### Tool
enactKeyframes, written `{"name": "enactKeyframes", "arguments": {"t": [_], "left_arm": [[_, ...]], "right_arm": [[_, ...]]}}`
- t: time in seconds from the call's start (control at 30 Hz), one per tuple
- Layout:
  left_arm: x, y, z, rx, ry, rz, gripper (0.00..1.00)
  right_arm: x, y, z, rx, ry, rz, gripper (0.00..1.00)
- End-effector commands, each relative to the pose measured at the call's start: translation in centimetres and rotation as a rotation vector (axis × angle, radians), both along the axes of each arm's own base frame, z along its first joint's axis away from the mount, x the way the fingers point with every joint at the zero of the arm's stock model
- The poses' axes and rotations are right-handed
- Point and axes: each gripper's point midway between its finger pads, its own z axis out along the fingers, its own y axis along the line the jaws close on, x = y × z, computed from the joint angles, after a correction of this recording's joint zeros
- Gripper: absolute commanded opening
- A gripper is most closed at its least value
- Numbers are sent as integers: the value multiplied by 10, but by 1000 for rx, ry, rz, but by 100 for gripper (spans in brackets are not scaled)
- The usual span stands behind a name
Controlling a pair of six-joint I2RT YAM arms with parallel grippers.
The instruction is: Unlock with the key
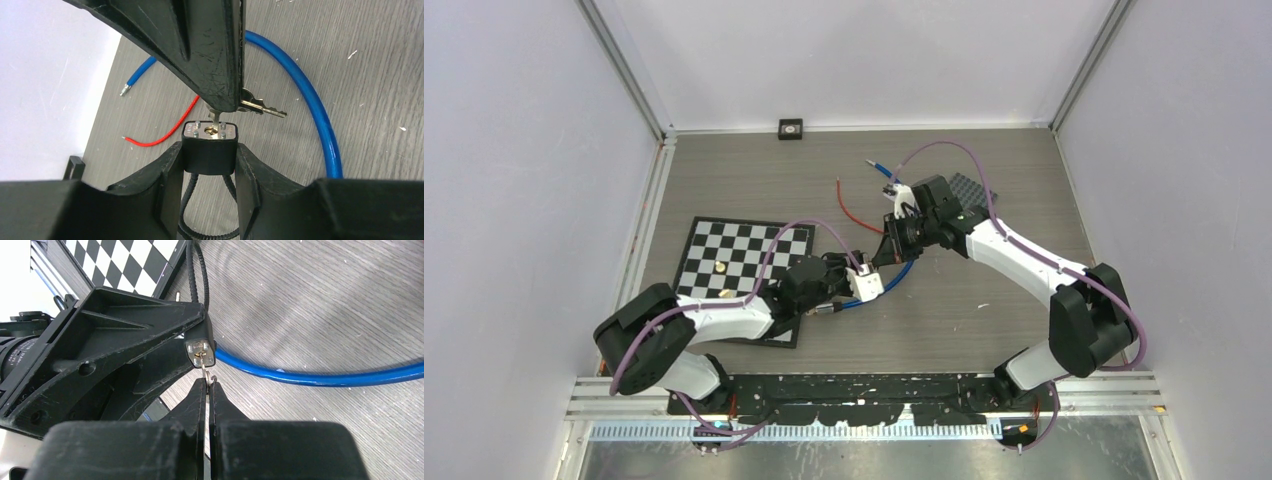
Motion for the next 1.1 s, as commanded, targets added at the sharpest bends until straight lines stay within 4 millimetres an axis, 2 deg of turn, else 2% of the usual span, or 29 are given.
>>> {"name": "enactKeyframes", "arguments": {"t": [0.0,0.23,0.5,0.73,0.87,1.07], "left_arm": [[7,-22,62,-171,-73,-17,0],[8,-28,50,-83,-16,-31,0],[10,-30,45,-53,-16,-24,0],[11,-30,45,-39,-30,-24,0],[20,-26,49,-26,-56,26,0],[26,-21,54,-25,-92,64,0]], "right_arm": [[18,4,9,30,-73,-36,1],[28,3,12,-5,-74,-64,1],[31,13,13,23,-26,-70,1],[29,24,14,82,16,-50,0],[27,30,17,125,58,-57,0],[27,32,11,140,110,-78,1]]}}
